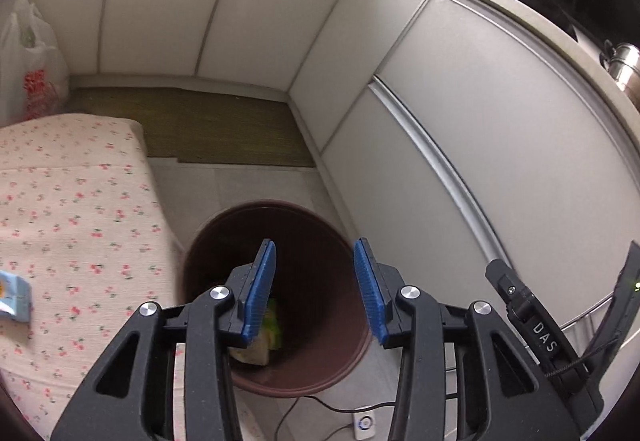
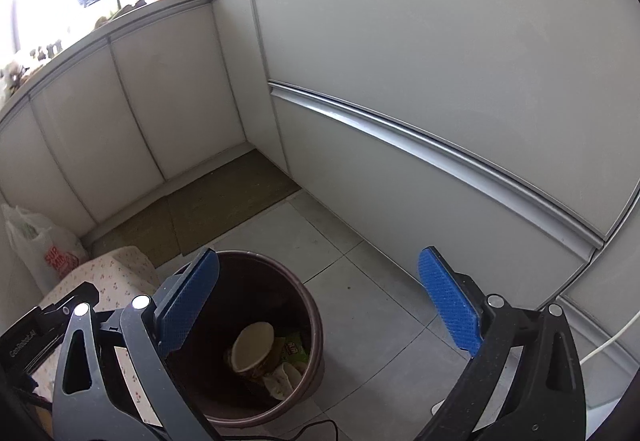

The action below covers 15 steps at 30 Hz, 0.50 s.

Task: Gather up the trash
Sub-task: 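Move both open grippers back over the table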

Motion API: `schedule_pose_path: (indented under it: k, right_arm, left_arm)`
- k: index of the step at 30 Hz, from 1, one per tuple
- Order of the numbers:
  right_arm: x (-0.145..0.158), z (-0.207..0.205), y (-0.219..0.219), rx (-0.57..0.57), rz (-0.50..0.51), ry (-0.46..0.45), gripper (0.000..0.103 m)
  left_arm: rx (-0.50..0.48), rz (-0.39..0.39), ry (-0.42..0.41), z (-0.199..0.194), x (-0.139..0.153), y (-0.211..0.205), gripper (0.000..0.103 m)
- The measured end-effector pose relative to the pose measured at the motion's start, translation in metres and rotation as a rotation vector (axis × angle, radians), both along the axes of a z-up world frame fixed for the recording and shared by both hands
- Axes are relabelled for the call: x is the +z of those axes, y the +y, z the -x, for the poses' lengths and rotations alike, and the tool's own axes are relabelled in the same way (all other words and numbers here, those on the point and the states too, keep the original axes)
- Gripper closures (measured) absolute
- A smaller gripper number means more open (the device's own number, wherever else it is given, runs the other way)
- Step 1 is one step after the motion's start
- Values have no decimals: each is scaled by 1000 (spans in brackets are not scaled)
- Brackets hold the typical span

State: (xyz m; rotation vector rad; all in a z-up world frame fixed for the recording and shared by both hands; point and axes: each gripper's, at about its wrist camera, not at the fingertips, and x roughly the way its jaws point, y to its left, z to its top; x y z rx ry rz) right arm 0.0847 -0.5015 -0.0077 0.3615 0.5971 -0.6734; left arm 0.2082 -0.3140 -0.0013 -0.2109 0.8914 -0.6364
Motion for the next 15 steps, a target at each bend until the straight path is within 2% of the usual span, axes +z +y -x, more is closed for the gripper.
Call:
schedule_pose_path:
  k: [3, 15]
  right_arm:
    - [1, -5, 17, 39, 27, 16, 7]
    - [9, -20, 79, 169, 154, 66, 7]
  left_arm:
    - [38, -14, -19, 4, 1, 13, 52]
    - [165, -57, -52, 30, -1, 81, 39]
